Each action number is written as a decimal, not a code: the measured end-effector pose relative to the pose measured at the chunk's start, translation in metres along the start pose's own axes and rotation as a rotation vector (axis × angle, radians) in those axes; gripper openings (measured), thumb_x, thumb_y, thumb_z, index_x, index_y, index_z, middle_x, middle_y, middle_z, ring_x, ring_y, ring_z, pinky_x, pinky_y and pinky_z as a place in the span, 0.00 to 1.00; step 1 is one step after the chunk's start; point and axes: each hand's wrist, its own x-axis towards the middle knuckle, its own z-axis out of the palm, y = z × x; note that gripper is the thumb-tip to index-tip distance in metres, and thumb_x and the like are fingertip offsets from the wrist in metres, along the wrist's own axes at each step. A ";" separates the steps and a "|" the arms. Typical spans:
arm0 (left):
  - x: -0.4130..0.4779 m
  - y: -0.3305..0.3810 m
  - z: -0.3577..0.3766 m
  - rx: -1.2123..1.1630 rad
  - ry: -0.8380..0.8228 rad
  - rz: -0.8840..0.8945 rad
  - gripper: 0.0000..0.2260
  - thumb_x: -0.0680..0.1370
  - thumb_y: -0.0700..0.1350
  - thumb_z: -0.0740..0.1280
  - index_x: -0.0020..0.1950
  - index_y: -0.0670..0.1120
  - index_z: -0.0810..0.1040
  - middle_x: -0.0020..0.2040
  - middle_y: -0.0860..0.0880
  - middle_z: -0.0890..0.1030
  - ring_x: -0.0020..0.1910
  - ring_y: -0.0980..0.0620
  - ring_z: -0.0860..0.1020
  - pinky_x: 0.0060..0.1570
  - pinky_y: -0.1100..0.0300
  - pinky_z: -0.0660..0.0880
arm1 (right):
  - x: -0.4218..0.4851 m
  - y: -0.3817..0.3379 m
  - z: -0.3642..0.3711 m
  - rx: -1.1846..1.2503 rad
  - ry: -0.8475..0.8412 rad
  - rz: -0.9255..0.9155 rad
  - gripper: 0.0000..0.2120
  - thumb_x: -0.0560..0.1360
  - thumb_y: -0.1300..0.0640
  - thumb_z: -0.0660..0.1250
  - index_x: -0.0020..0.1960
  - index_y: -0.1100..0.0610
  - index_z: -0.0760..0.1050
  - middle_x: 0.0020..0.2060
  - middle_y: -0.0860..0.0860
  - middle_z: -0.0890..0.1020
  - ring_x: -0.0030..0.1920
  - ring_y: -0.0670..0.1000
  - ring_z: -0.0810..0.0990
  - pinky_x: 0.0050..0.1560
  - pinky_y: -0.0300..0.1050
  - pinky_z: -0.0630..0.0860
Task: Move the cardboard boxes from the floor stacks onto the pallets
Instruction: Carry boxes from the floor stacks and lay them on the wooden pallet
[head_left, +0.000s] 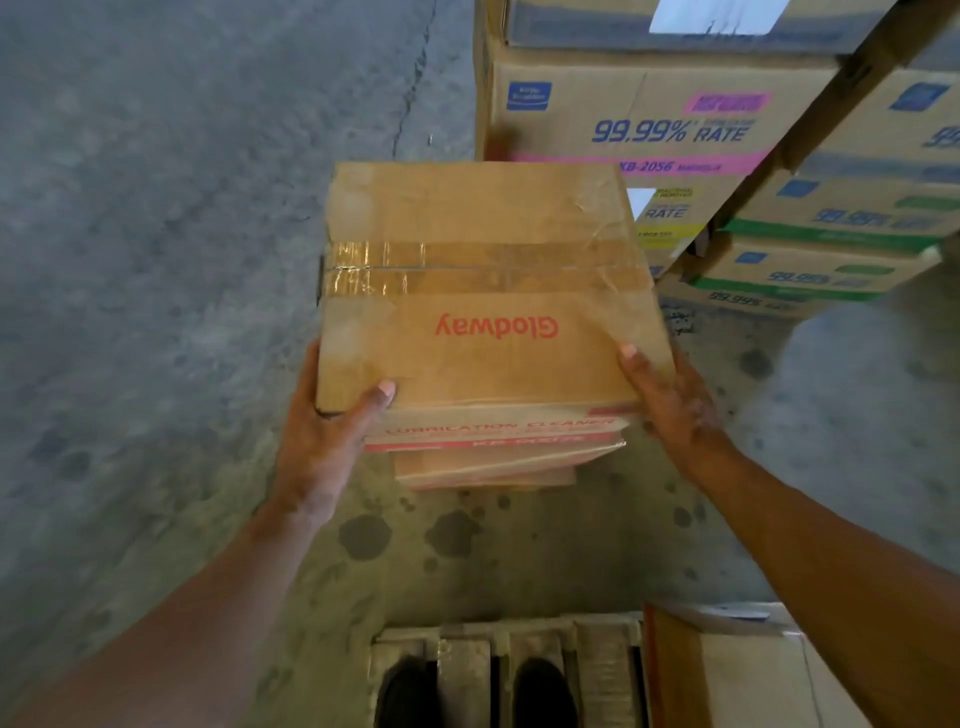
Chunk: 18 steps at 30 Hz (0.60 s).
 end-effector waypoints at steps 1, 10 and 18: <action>-0.002 0.001 -0.002 0.007 -0.004 0.012 0.25 0.77 0.40 0.71 0.71 0.54 0.69 0.58 0.54 0.83 0.55 0.54 0.83 0.41 0.62 0.81 | -0.006 0.001 0.000 0.019 0.006 0.001 0.21 0.76 0.38 0.65 0.68 0.30 0.66 0.61 0.46 0.76 0.56 0.46 0.82 0.50 0.43 0.81; -0.033 0.032 -0.031 0.068 -0.136 0.102 0.24 0.75 0.38 0.72 0.70 0.47 0.73 0.58 0.47 0.83 0.53 0.53 0.83 0.42 0.62 0.81 | -0.099 0.014 0.001 0.219 0.102 0.106 0.36 0.71 0.34 0.71 0.76 0.33 0.60 0.72 0.47 0.69 0.65 0.59 0.77 0.45 0.54 0.84; -0.065 0.002 -0.120 0.214 -0.432 0.073 0.35 0.67 0.60 0.78 0.71 0.57 0.70 0.62 0.54 0.80 0.58 0.53 0.81 0.53 0.49 0.82 | -0.265 0.040 0.088 0.296 0.491 0.205 0.47 0.64 0.25 0.70 0.77 0.34 0.55 0.76 0.51 0.65 0.70 0.62 0.72 0.60 0.66 0.78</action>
